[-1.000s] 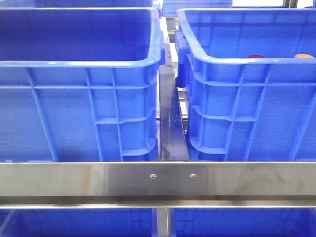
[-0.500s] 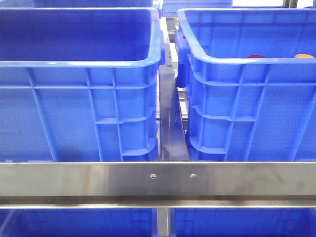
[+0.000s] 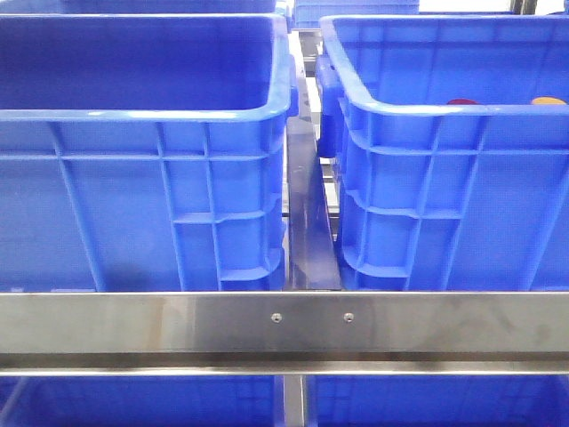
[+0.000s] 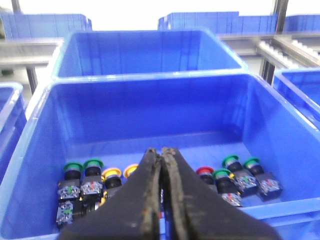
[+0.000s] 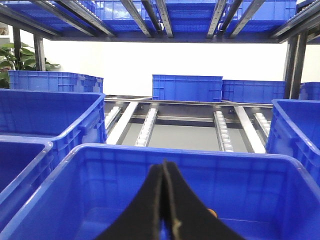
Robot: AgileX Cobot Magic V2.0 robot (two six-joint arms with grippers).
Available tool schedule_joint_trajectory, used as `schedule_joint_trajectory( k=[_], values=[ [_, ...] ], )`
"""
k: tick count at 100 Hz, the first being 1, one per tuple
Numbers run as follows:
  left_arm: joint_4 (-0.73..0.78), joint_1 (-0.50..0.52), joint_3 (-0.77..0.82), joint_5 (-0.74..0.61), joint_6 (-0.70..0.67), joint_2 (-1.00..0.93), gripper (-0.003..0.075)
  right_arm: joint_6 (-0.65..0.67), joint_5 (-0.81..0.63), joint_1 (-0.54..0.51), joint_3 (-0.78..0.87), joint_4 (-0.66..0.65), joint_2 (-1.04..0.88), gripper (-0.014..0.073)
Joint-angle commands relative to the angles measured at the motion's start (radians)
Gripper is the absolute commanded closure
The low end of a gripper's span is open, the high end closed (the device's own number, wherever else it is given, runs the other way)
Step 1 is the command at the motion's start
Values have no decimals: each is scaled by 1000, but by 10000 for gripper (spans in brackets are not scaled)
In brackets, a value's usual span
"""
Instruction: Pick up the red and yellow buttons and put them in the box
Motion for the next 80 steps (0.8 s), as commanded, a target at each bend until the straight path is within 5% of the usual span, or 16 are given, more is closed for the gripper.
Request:
schedule_joint_trajectory(
  k=[1, 45, 80],
  values=[
    [6, 20, 44, -151, -10, -28, 739, -7, 29, -6, -29, 97, -2, 662],
    [1, 172, 383, -234, -10, -302, 739, -7, 29, -6, -29, 97, -2, 662],
    [10, 180, 489, -370, -10, -321, 739, -7, 29, -6, -27, 97, -2, 662]
  ],
)
